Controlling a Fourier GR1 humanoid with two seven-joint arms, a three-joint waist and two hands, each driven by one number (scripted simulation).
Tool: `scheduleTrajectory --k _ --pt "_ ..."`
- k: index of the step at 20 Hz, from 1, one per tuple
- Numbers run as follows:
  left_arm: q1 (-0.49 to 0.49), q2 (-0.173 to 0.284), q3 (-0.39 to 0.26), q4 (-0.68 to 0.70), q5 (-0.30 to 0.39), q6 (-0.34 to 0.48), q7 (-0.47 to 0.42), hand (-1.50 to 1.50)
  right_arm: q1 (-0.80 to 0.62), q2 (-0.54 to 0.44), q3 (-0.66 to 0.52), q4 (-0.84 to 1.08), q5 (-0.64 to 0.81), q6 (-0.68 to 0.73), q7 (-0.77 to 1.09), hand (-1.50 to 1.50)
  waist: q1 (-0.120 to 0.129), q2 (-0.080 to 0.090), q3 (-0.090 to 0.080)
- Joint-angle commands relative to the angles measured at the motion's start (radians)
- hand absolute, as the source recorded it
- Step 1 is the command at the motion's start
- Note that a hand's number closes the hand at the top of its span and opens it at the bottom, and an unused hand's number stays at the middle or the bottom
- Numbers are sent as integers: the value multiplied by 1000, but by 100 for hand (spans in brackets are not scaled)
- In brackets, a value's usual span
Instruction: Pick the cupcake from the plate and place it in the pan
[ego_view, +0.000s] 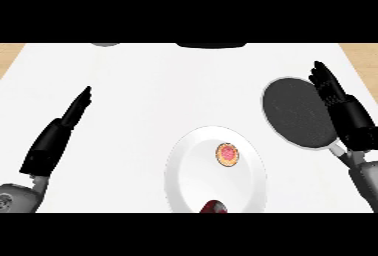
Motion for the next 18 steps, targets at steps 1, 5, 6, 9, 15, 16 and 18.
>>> scheduleTrajectory --k 1,5,6,9,15,16,18 --pt "6 -22 59 -20 50 -6 20 0 13 -6 -17 -98 -8 4 39 150 19 19 28" --pt "-34 -134 124 -6 154 93 120 0 -133 99 -54 -121 -165 55 60 150 38 22 29" --pt "-22 -152 156 5 203 105 150 0 -151 132 -52 -184 -206 38 100 150 36 17 28" --pt "17 -143 187 -10 250 97 189 0 50 1 -9 -223 123 -210 109 150 -11 7 26" --pt "26 -193 158 -25 214 137 196 0 400 -135 8 -494 241 -219 111 -150 -19 14 28" --pt "33 -186 180 -36 227 122 179 0 399 -186 -9 -523 263 -200 137 -150 -11 14 27" --pt "-32 -147 214 -26 250 99 248 0 431 -237 -14 -587 291 -158 143 -150 -6 17 28"
